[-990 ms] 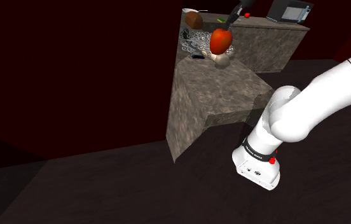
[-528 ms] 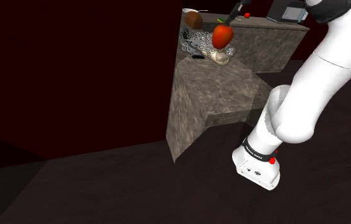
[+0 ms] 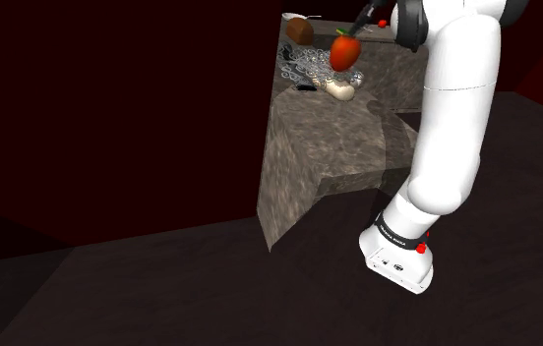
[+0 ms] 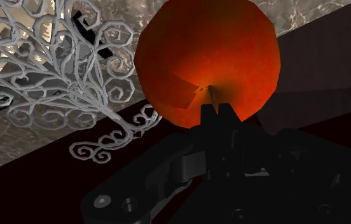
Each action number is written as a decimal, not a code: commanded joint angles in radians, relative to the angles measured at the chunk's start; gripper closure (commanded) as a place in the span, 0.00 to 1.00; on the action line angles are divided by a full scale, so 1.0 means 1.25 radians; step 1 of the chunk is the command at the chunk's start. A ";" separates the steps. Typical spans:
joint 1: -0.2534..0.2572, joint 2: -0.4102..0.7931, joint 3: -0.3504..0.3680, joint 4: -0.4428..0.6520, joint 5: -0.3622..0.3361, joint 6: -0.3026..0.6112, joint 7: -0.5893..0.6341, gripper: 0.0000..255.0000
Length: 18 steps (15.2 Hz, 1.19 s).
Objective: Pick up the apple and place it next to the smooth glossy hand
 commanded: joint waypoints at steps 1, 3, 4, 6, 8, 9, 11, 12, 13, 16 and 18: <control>-0.002 0.006 0.003 -0.015 0.006 0.014 -0.013 1.00; 0.010 0.003 0.001 -0.042 0.005 0.034 -0.022 1.00; 0.015 0.002 0.000 -0.054 0.004 0.044 -0.027 1.00; 0.024 0.001 -0.001 -0.078 0.004 0.064 -0.036 1.00; 0.032 0.001 -0.001 -0.101 0.006 0.083 -0.045 1.00; 0.036 0.001 -0.001 -0.112 0.007 0.092 -0.050 1.00; 0.042 0.002 0.000 -0.133 0.010 0.109 -0.060 1.00; 0.044 0.003 0.000 -0.143 0.011 0.118 -0.065 1.00; 0.047 0.004 0.001 -0.153 0.013 0.127 -0.070 1.00; 0.052 0.008 0.004 -0.181 0.020 0.151 -0.085 1.00; 0.055 0.012 0.007 -0.198 0.026 0.167 -0.095 1.00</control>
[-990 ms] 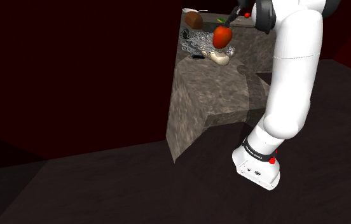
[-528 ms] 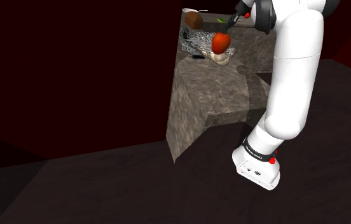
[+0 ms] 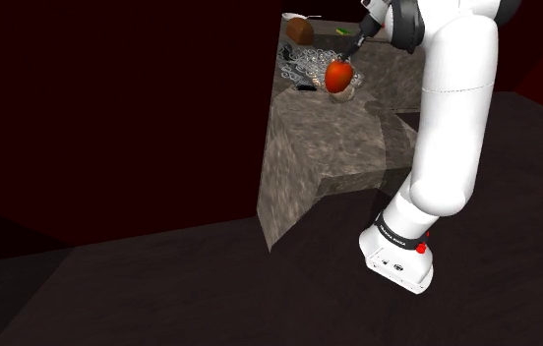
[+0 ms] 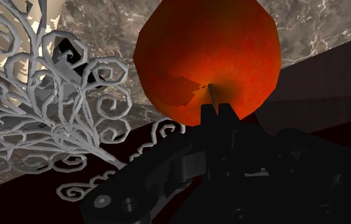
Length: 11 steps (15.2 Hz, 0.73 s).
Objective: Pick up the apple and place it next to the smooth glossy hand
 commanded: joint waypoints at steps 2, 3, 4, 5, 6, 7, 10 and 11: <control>0.003 0.007 0.005 -0.025 0.010 0.024 -0.016 1.00; 0.003 0.009 0.007 -0.033 0.014 0.032 -0.021 1.00; 0.003 0.012 0.009 -0.041 0.018 0.039 -0.026 1.00; 0.003 0.014 0.012 -0.048 0.022 0.046 -0.032 1.00; 0.003 0.017 0.014 -0.055 0.026 0.053 -0.037 1.00; 0.002 0.020 0.017 -0.062 0.030 0.060 -0.042 1.00; 0.000 0.030 0.025 -0.082 0.044 0.080 -0.059 1.00; -0.001 0.034 0.028 -0.088 0.048 0.087 -0.065 1.00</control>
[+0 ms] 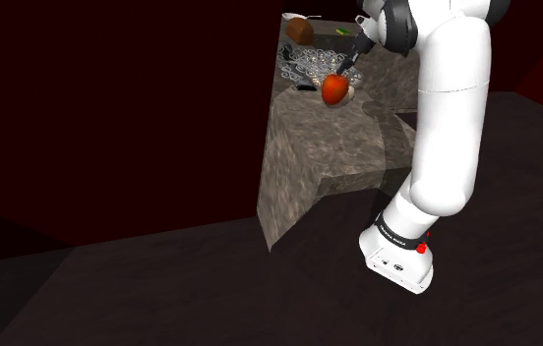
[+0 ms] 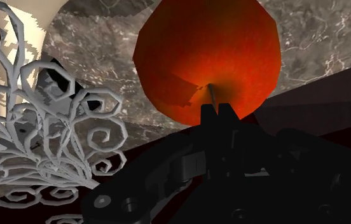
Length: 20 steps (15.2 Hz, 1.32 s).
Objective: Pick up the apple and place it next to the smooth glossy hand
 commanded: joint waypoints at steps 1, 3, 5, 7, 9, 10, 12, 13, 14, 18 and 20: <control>-0.003 0.008 0.007 -0.012 0.011 0.014 -0.012 1.00; -0.006 0.016 0.014 -0.024 0.021 0.026 -0.023 1.00; -0.009 0.024 0.021 -0.034 0.032 0.038 -0.035 1.00; -0.010 0.027 0.023 -0.037 0.036 0.042 -0.038 1.00; -0.010 0.027 0.023 -0.037 0.036 0.042 -0.038 1.00; -0.010 0.027 0.023 -0.037 0.036 0.042 -0.038 1.00; -0.010 0.027 0.023 -0.037 0.036 0.042 -0.038 1.00; -0.010 0.027 0.023 -0.037 0.036 0.042 -0.038 1.00; -0.010 0.027 0.023 -0.037 0.036 0.042 -0.038 1.00; -0.010 0.027 0.023 -0.037 0.036 0.042 -0.038 0.00; -0.010 0.027 0.023 -0.037 0.036 0.042 -0.038 0.00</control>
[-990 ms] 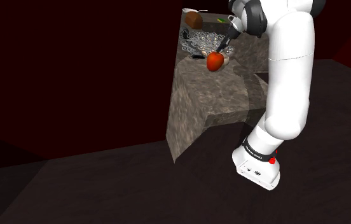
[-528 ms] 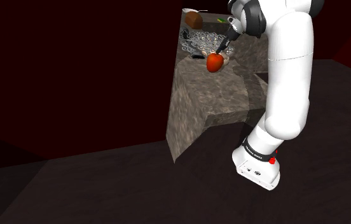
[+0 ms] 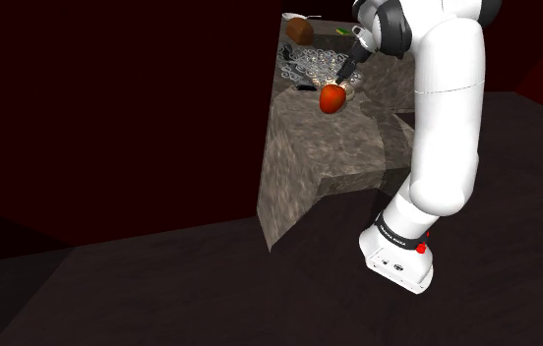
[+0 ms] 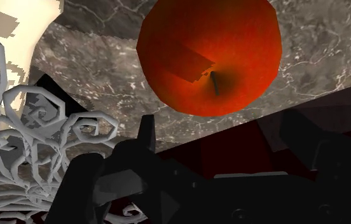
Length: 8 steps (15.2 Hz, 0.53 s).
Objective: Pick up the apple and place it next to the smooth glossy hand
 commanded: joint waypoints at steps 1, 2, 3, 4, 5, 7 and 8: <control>0.002 -0.013 -0.011 0.006 -0.015 -0.014 0.007 0.00; 0.004 -0.026 -0.022 0.014 -0.029 -0.029 0.014 0.00; 0.005 -0.038 -0.033 0.023 -0.043 -0.045 0.020 0.00; 0.005 -0.048 -0.041 0.031 -0.054 -0.058 0.026 0.00; 0.005 -0.048 -0.041 0.031 -0.054 -0.058 0.026 0.00; 0.005 -0.048 -0.041 0.031 -0.054 -0.058 0.026 0.00; 0.005 -0.047 -0.041 0.031 -0.054 -0.058 0.026 0.00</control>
